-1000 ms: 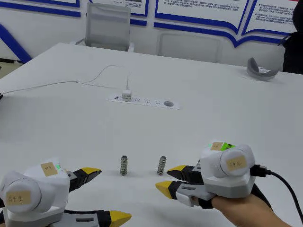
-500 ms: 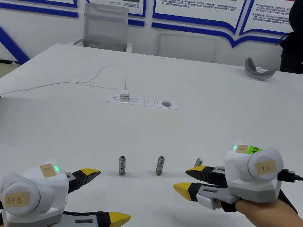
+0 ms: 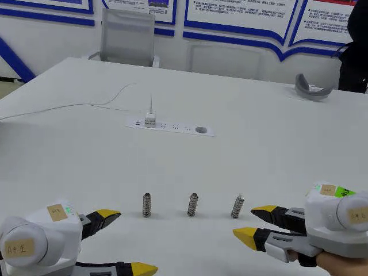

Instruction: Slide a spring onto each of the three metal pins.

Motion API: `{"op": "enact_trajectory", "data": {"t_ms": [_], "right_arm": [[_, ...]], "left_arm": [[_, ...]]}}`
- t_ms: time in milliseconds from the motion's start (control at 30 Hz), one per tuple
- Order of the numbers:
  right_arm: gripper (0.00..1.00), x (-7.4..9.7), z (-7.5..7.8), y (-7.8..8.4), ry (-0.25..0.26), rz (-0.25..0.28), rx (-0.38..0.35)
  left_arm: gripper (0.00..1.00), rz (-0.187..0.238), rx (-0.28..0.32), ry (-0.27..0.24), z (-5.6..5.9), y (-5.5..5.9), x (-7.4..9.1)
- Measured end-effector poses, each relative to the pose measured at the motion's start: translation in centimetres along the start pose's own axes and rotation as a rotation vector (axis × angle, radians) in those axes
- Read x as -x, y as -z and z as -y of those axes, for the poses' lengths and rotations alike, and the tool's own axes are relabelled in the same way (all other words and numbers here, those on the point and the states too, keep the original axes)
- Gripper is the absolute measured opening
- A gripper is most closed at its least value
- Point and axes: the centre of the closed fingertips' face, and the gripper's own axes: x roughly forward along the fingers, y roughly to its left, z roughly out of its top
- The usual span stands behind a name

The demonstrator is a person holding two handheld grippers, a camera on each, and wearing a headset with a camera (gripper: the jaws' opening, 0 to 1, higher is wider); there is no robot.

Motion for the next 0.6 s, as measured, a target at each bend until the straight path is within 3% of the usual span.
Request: {"op": "enact_trajectory", "data": {"t_ms": [600], "right_arm": [[0.48,0.52,-0.04,0.14,-0.013,0.021,0.039]], "left_arm": [[0.76,0.005,-0.001,-0.014,-0.24,-0.18,0.31]]}}
